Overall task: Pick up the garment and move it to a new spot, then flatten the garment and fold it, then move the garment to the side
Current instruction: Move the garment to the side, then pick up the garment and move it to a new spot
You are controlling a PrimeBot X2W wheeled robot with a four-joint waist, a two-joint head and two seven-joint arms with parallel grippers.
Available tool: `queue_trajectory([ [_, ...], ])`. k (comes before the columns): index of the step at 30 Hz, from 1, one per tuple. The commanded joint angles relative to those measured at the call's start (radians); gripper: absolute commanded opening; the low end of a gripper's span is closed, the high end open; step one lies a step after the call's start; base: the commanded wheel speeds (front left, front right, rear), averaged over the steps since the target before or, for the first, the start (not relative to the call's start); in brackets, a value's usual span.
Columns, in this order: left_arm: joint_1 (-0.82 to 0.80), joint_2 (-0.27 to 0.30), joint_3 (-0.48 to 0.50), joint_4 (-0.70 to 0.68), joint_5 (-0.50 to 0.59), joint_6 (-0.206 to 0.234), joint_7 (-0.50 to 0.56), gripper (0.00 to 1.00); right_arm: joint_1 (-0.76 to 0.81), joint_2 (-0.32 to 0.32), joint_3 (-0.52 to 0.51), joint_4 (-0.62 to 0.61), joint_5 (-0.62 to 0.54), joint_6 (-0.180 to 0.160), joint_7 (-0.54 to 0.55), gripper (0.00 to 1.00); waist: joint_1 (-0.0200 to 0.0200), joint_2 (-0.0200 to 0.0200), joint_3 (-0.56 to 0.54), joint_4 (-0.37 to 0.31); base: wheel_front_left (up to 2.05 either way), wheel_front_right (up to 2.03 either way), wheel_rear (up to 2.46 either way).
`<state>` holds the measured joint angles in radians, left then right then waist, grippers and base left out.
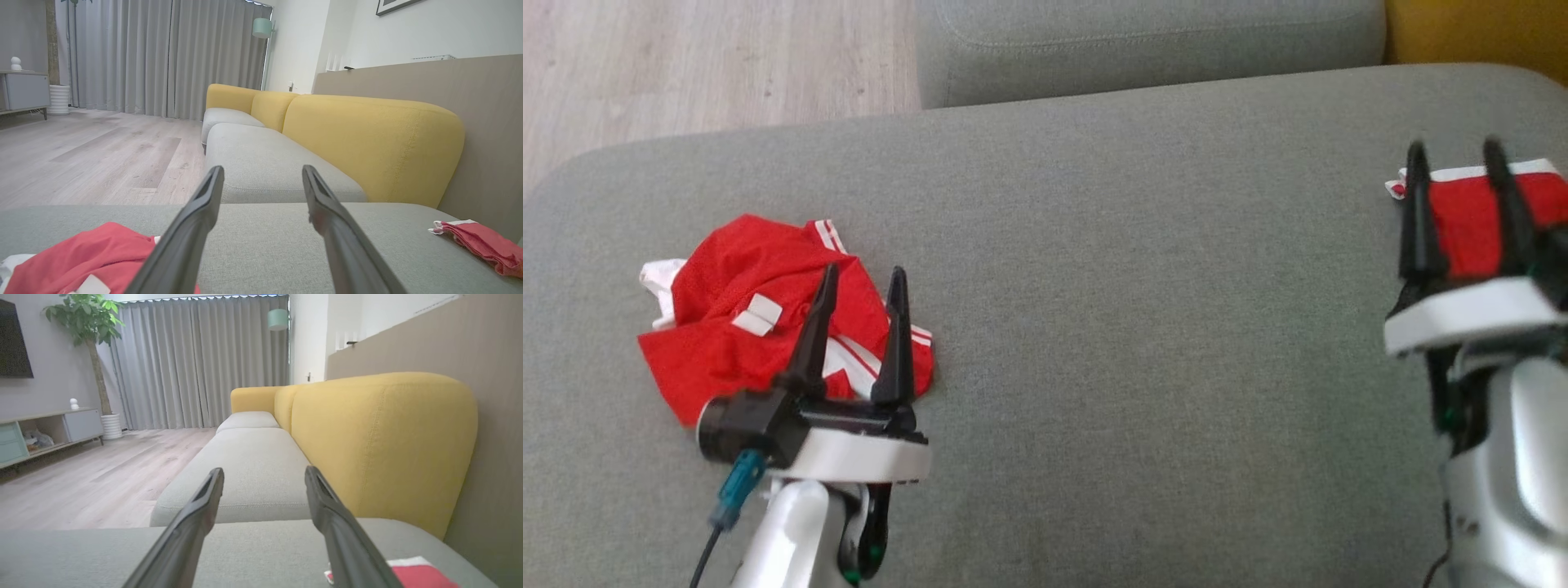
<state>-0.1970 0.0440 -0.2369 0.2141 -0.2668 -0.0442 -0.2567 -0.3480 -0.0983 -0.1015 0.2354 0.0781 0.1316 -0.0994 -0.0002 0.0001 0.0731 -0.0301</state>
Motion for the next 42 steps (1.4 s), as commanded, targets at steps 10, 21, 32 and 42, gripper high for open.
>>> queue_trajectory([
  [10,0.052,0.006,0.045,-0.049,-0.019,-0.002,-0.005,1.00,0.186,0.047,0.057,0.020,0.118,-0.001,-0.102,1.00,0.0002,-0.0001,-0.037,0.012,0.00,0.00,0.00],
  [21,0.079,0.006,0.044,-0.041,-0.035,0.022,-0.005,1.00,0.261,0.048,0.103,0.047,0.116,-0.001,-0.158,1.00,0.0002,-0.0001,-0.044,0.017,0.00,0.00,0.00],
  [32,0.063,0.006,0.032,-0.027,-0.040,0.027,-0.005,1.00,0.260,0.048,0.106,0.003,0.123,-0.001,-0.162,1.00,0.0002,-0.0001,-0.030,0.032,0.00,0.00,0.00],
  [42,0.038,0.006,0.007,0.014,-0.036,0.045,-0.005,1.00,0.295,0.048,0.152,-0.024,0.150,-0.001,-0.162,1.00,0.0002,-0.0001,-0.061,0.172,0.00,0.00,0.00],
])
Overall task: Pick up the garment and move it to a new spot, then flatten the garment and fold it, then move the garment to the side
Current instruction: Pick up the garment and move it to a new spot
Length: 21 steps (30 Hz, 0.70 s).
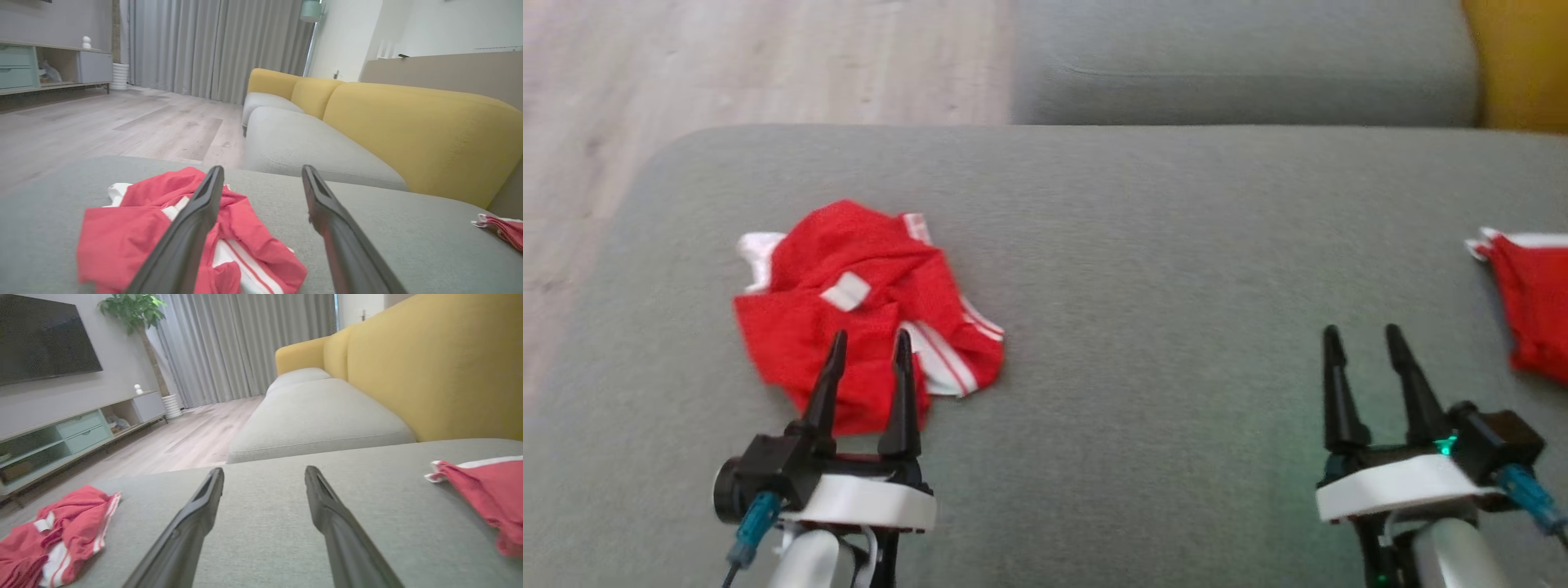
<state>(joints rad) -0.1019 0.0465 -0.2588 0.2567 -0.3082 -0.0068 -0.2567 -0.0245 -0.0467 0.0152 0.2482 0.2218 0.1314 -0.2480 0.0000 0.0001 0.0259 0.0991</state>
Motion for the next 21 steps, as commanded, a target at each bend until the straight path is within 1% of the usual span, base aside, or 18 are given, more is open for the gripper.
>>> queue_trajectory([
  [1,-0.058,0.004,0.030,-0.027,0.006,0.010,-0.005,1.00,-0.027,-0.004,0.044,-0.038,0.011,-0.001,-0.014,1.00,0.0000,-0.0001,-0.017,0.057,0.00,0.00,0.00],
  [7,-0.043,0.004,0.048,-0.022,0.017,0.007,-0.005,1.00,-0.016,-0.004,0.081,-0.045,0.030,-0.001,-0.014,1.00,0.0000,-0.0001,-0.028,0.135,0.00,0.00,0.00],
  [12,-0.030,0.004,0.062,-0.020,0.024,-0.001,-0.005,1.00,-0.008,-0.004,0.093,-0.041,0.045,-0.001,-0.014,1.00,0.0000,-0.0001,-0.035,0.185,0.00,0.00,0.00],
  [17,-0.039,0.004,0.072,-0.017,0.024,-0.004,-0.005,1.00,-0.015,-0.004,0.099,-0.027,0.049,-0.001,-0.014,1.00,0.0000,-0.0001,-0.034,0.202,0.00,0.00,0.00],
  [21,-0.058,0.004,0.070,-0.013,0.033,-0.012,-0.005,1.00,-0.026,-0.004,0.113,-0.026,0.053,-0.001,-0.014,1.00,0.0000,-0.0001,-0.019,0.187,0.00,0.00,0.00],
])
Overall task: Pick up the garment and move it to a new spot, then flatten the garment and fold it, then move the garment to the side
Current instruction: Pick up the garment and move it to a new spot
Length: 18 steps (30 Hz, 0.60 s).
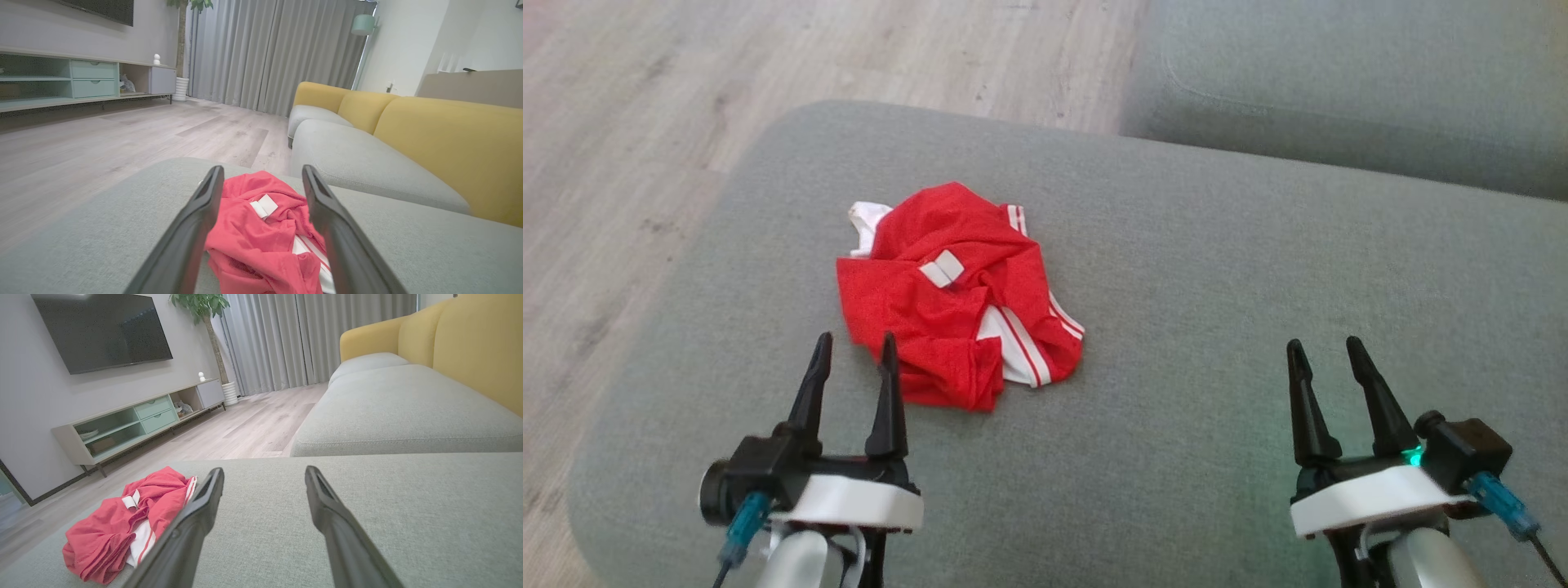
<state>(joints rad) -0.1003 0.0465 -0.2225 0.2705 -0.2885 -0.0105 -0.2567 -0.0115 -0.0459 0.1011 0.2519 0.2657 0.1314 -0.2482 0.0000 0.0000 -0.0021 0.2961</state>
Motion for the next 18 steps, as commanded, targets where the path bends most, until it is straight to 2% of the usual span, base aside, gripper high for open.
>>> queue_trajectory([
  [1,-0.068,0.004,0.033,-0.022,0.019,-0.013,-0.005,1.00,-0.042,-0.004,0.026,-0.031,0.010,-0.001,-0.014,1.00,0.0000,0.0000,0.017,-0.016,0.00,0.00,0.00],
  [6,-0.131,0.016,0.010,0.042,0.036,-0.045,0.009,1.00,-0.059,-0.004,0.018,-0.039,0.006,-0.001,-0.014,1.00,0.0000,0.0000,0.060,-0.046,0.00,0.00,0.00],
  [12,-0.339,0.073,-0.048,0.222,0.039,-0.097,0.188,1.00,-0.105,-0.004,0.004,-0.054,-0.009,-0.001,-0.014,1.00,0.0000,0.0000,0.168,-0.096,0.00,0.00,0.00],
  [18,-0.482,0.109,-0.062,0.390,0.029,-0.107,0.309,1.00,-0.144,-0.004,0.020,-0.055,-0.008,-0.001,-0.014,1.00,0.0000,0.0000,0.231,-0.136,0.00,0.00,0.00],
])
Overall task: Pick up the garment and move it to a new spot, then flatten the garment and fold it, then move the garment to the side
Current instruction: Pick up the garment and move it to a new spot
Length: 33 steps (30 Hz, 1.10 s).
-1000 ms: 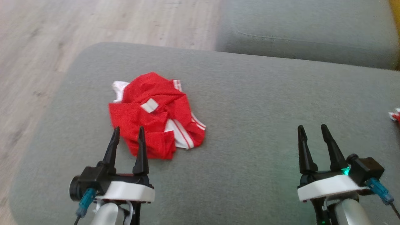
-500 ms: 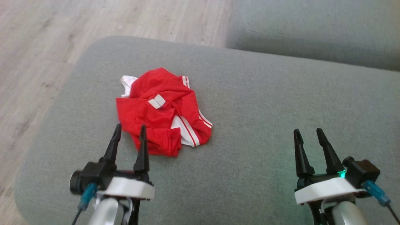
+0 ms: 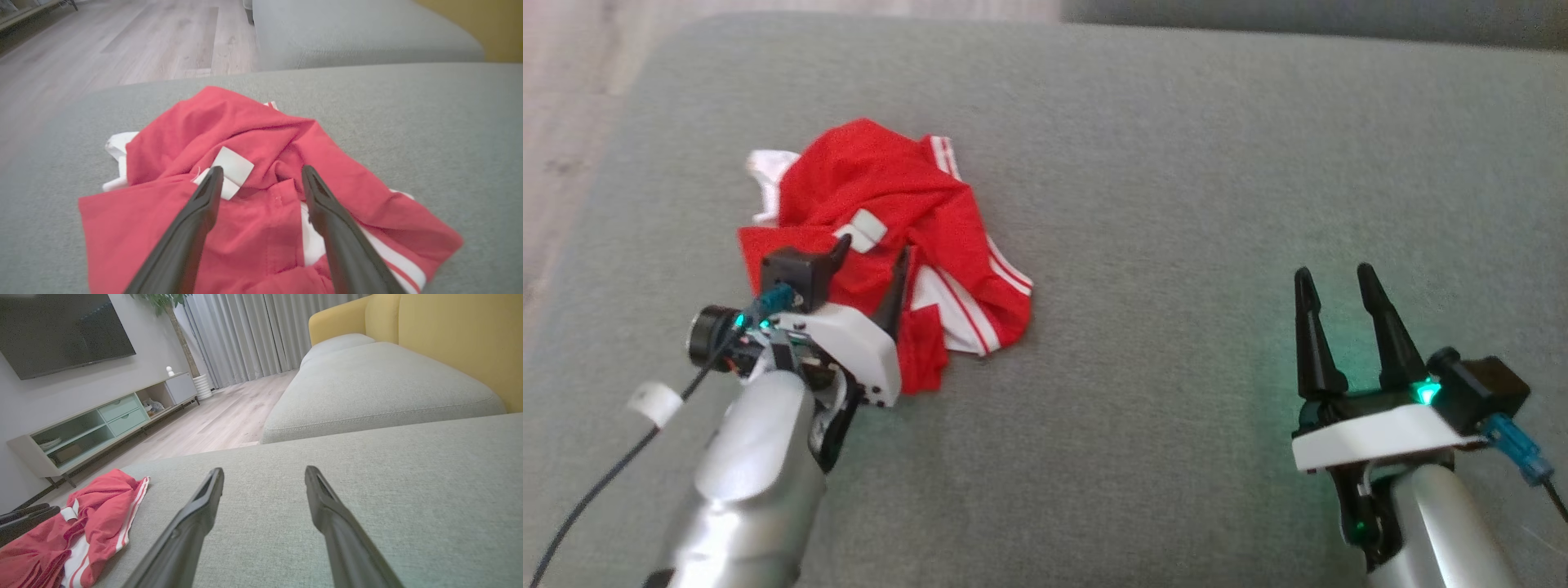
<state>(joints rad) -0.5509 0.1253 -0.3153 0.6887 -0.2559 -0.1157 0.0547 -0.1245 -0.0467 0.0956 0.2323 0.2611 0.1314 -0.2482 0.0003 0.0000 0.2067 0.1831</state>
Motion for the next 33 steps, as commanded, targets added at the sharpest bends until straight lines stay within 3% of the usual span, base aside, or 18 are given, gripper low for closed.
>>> queue_trajectory([
  [1,-0.047,0.036,0.029,-0.004,0.001,0.002,0.002,1.00,-0.036,-0.004,0.029,-0.034,-0.002,-0.001,-0.014,1.00,-0.0003,0.0000,0.029,-0.029,0.00,0.00,0.00],
  [10,-0.130,0.046,0.051,0.185,0.017,0.102,-0.034,1.00,-0.052,-0.004,0.031,-0.025,0.000,-0.001,-0.014,1.00,-0.0003,0.0000,0.057,-0.060,0.00,0.00,0.00],
  [15,-0.152,0.041,0.050,0.265,0.011,0.110,-0.037,1.00,-0.052,-0.004,0.031,-0.023,0.000,-0.001,-0.014,1.00,-0.0003,0.0000,0.056,-0.066,0.00,0.00,0.00],
  [16,-0.155,0.041,0.048,0.279,0.009,0.106,-0.037,0.77,-0.051,-0.004,0.031,-0.021,0.000,-0.001,-0.014,1.00,-0.0003,0.0000,0.054,-0.066,0.00,0.00,0.00],
  [17,-0.158,0.040,0.046,0.290,0.008,0.102,-0.039,0.18,-0.051,-0.004,0.030,-0.019,-0.001,-0.001,-0.014,1.00,-0.0003,0.0000,0.052,-0.066,0.00,0.00,0.00],
  [18,-0.159,0.037,0.043,0.298,0.007,0.098,-0.043,0.00,-0.050,-0.004,0.029,-0.017,-0.001,-0.001,-0.014,1.00,-0.0003,0.0000,0.047,-0.065,0.00,0.00,0.00],
  [28,-0.122,0.036,0.004,0.297,-0.001,0.030,-0.104,0.00,-0.032,-0.004,0.022,0.008,0.022,-0.001,-0.014,1.00,-0.0003,0.0000,-0.036,-0.053,0.00,0.00,0.00],
  [33,-0.106,0.041,-0.009,0.167,-0.017,0.006,-0.183,0.00,-0.019,-0.004,0.024,0.017,0.037,-0.001,-0.014,1.00,-0.0003,0.0000,-0.087,-0.049,0.00,0.00,0.00],
])
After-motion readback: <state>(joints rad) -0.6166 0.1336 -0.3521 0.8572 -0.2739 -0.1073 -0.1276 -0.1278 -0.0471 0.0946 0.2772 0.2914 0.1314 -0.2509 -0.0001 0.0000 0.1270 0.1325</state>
